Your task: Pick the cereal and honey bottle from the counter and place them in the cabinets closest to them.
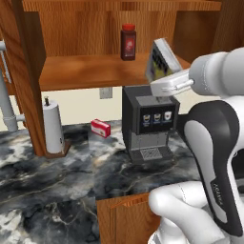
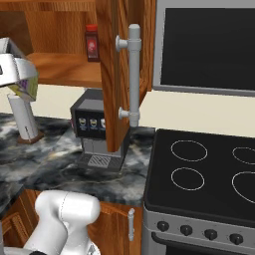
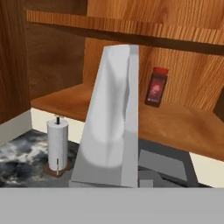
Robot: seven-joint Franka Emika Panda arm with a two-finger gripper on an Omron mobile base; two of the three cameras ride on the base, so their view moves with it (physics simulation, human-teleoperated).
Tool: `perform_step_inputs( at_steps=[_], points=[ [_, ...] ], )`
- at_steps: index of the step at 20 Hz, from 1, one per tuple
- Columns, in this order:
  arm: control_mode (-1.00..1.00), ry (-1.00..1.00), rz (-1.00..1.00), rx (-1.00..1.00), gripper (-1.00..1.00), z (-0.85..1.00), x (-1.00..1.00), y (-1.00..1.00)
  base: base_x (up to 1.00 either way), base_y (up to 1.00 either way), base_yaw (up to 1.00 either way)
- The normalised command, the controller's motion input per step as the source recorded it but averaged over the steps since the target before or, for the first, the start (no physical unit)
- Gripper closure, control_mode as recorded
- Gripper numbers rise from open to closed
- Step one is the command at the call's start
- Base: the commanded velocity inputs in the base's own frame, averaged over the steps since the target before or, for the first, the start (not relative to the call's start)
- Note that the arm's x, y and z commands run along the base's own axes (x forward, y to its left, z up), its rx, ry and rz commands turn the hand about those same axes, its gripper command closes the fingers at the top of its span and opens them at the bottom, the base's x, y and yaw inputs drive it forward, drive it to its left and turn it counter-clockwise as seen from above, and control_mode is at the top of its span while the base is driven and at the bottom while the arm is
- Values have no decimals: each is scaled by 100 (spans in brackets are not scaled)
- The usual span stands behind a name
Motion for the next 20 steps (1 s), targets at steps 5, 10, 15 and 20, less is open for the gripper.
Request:
perform_step_inputs(
  at_steps=[5, 10, 15, 20],
  points=[
    [-100, 0, -8, 7, 100, 2, -1, -5, 0, 0, 0],
    [-100, 5, -1, 0, 100, 8, 6, 2, 0, 0, 0],
    [-100, 11, -2, 0, 100, 19, 24, 16, 0, 0, 0],
    [-100, 11, -2, 0, 100, 14, 26, 28, 0, 0, 0]
  ],
)
